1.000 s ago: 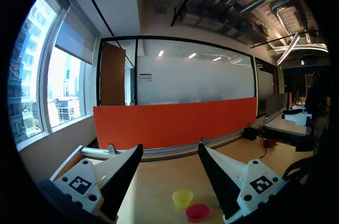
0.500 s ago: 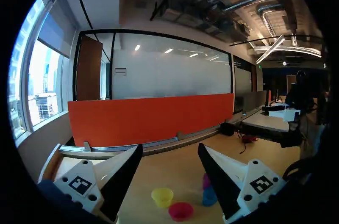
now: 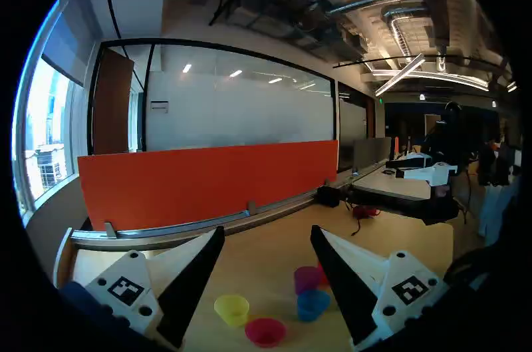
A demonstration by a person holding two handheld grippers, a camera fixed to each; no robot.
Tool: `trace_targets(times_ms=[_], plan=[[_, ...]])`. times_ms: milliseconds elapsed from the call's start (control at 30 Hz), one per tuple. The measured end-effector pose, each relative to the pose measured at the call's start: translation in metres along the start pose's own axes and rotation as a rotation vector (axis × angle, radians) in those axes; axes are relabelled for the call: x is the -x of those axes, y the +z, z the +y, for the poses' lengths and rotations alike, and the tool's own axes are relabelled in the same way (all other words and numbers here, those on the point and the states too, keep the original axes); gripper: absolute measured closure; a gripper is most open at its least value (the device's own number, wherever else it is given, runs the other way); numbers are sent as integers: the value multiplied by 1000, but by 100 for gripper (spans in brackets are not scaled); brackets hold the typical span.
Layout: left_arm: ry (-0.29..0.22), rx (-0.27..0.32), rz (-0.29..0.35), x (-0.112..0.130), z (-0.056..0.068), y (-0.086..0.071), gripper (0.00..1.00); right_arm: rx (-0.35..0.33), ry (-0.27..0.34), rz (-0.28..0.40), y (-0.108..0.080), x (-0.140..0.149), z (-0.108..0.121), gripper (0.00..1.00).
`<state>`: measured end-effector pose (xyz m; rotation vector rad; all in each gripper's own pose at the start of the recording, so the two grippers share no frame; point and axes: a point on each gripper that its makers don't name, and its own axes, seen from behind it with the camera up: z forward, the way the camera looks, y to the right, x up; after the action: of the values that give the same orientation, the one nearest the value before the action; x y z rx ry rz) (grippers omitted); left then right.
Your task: Pour water
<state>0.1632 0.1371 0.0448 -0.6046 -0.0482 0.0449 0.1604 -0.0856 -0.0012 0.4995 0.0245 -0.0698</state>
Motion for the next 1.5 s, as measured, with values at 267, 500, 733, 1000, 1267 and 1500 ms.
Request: trace_targets(times_ms=[267, 500, 733, 1000, 1267, 1500], plan=[[23, 52, -45, 14, 8, 6, 4, -67, -7, -39, 0, 8, -18, 1], [25, 93, -87, 28, 15, 13, 4, -105, -17, -70, 0, 16, -25, 1], [39, 140, -120, 43, 24, 19, 4, -144, -25, -99, -1, 28, -32, 1], [76, 172, -180, 66, 31, 24, 4, -192, -50, -154, -6, 51, -42, 1], [105, 217, -244, 93, 46, 29, 4, -246, -83, -215, -10, 75, -60, 1], [113, 240, -288, 116, 53, 36, 4, -267, -88, -255, -12, 94, -66, 1]])
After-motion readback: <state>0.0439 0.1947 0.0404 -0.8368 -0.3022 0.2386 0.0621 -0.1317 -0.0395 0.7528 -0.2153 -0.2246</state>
